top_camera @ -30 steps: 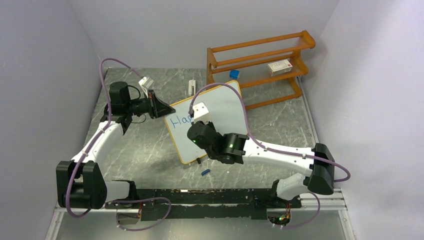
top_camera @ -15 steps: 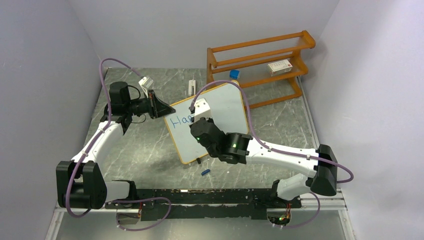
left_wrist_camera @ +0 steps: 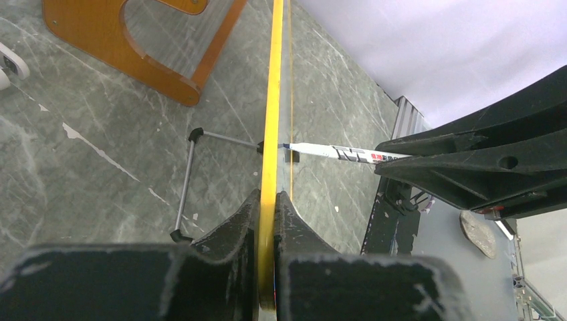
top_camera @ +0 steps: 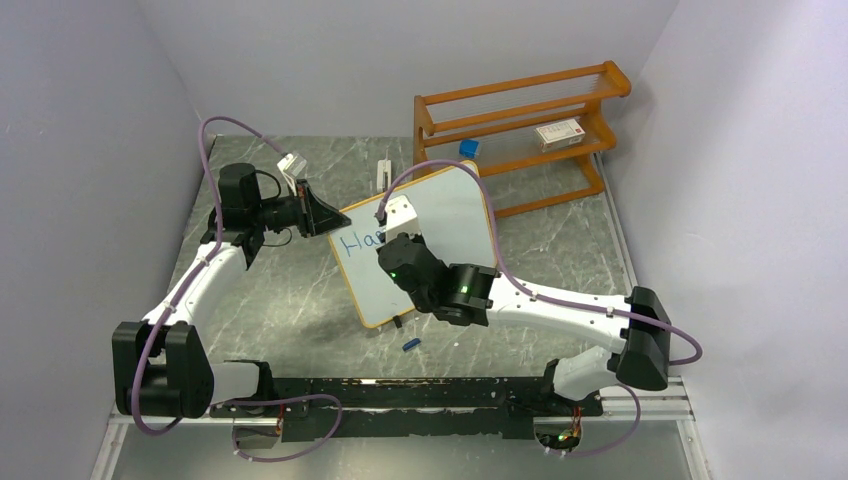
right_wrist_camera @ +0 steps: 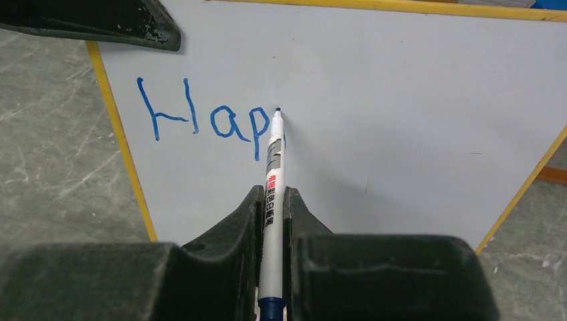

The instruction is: Write a sentence on the whiteboard

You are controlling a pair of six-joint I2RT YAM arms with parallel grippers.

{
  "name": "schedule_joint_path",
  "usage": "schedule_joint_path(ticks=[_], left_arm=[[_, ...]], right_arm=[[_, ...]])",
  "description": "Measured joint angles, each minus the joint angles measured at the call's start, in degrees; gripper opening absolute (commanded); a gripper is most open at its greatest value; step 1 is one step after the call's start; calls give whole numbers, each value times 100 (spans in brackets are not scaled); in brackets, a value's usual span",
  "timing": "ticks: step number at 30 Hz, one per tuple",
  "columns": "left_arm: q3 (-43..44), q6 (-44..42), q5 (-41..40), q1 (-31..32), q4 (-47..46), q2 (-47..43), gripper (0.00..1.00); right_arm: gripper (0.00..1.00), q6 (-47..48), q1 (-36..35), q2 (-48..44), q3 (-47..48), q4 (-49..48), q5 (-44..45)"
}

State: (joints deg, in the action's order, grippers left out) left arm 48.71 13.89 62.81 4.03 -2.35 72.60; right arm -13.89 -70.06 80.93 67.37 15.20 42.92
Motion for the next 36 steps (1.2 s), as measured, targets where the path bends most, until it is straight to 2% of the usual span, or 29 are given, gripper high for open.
schedule_joint_path(ticks=[36], left_arm=[[22, 2, -2, 0, 0, 37, 5]], right_arm=[[0, -278, 48, -15, -66, 214, 153]])
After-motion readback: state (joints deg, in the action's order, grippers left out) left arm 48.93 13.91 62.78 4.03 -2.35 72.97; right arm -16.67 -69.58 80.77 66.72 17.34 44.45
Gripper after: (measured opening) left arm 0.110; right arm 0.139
